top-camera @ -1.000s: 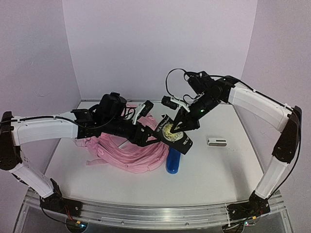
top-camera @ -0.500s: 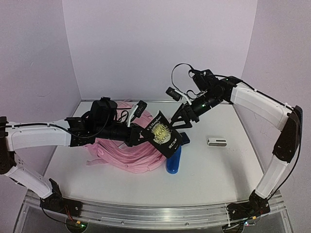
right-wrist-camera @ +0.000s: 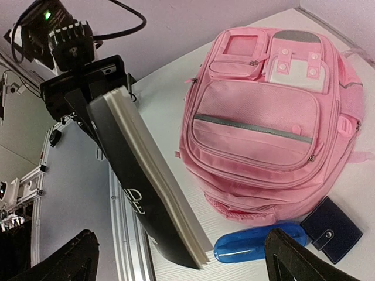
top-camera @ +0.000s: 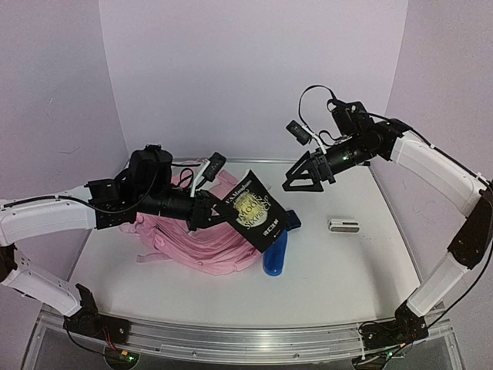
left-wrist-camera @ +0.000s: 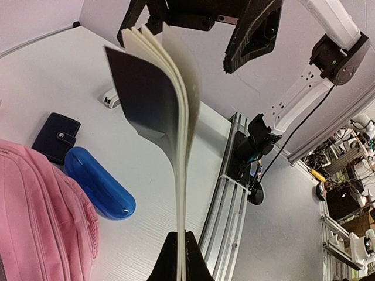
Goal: Pack the student bag
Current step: Pick up the book from the center of the board.
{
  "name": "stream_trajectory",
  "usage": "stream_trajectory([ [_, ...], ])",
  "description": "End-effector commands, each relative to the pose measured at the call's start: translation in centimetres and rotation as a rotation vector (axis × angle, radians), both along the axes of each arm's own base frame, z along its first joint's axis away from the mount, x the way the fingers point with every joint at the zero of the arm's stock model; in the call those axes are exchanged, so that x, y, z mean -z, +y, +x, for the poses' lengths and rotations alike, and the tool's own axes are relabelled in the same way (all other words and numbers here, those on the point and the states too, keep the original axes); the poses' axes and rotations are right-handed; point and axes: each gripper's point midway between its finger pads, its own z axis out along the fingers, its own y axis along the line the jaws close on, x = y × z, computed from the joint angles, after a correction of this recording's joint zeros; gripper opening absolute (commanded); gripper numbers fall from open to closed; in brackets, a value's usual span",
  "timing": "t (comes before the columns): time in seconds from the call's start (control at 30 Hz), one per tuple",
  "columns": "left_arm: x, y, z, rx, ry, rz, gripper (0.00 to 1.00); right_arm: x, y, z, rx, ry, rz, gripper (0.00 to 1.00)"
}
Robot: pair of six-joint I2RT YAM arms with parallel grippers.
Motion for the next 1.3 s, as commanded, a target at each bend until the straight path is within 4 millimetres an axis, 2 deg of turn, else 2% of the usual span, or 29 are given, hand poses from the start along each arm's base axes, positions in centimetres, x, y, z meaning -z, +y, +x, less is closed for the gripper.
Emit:
stream_trajectory([
  [0.0,0.0,-1.2,-1.6,0.169,0.007,0.095,0.0,-2.6,-0.9,-1.8,-0.078,-0.165,0.017,0.98],
  [0.1,1.4,-1.5,-2.8,0.236,0.005,0.132,0.0,-0.8,-0.8,-4.1,-0.191,-0.195,-0.061,0.98],
  [0.23,1.6,-1.9,-3.9,0.291,-0.023,0.124,0.03,2.2,-0.3,-7.9,-0.346,-0.104,-0.148,0.95],
  [0.3,1.7,-2.2,-4.2,0.312,-0.026,0.128,0.04,3.1,0.4,-9.6,-0.418,-0.075,-0.161,0.93],
  [0.4,1.6,-2.5,-4.7,0.342,-0.034,0.124,0.05,3.7,1.2,-11.0,-0.465,-0.04,-0.158,0.93],
  [0.6,1.4,-2.5,-5.0,0.352,-0.05,0.106,0.05,4.2,2.6,-11.4,-0.49,0.016,-0.14,0.86],
  [0.63,1.2,-2.4,-5.0,0.35,-0.055,0.096,0.05,4.3,2.8,-11.5,-0.494,0.021,-0.138,0.82],
  [0.73,0.8,-2.3,-4.5,0.311,-0.07,0.08,0.01,5.1,3.5,-11.8,-0.489,0.049,-0.129,0.58],
  [0.77,1.0,-2.3,-4.1,0.285,-0.075,0.083,0.0,5.3,3.7,-11.7,-0.478,0.052,-0.126,0.54],
  [0.8,1.3,-2.2,-3.7,0.256,-0.075,0.091,0.0,5.7,3.8,-11.4,-0.464,0.047,-0.129,0.55],
  [0.9,1.6,-2.0,-3.7,0.25,-0.065,0.092,0.0,6.1,4.1,-10.6,-0.417,0.014,-0.121,0.72],
  [0.97,1.6,-2.1,-4.0,0.267,-0.06,0.084,0.0,5.8,4.6,-10.3,-0.382,0.01,-0.088,0.76],
  [1.03,1.4,-2.0,-4.2,0.27,-0.061,0.072,0.0,5.9,5.3,-10.1,-0.372,0.012,-0.067,0.75],
  [1.13,0.5,-1.9,-4.3,0.271,-0.077,0.037,0.0,7.0,6.1,-10.9,-0.4,0.047,-0.072,0.71],
  [1.27,0.2,-2.0,-4.2,0.264,-0.078,0.029,0.0,7.8,6.9,-12.3,-0.442,0.078,-0.06,0.58],
])
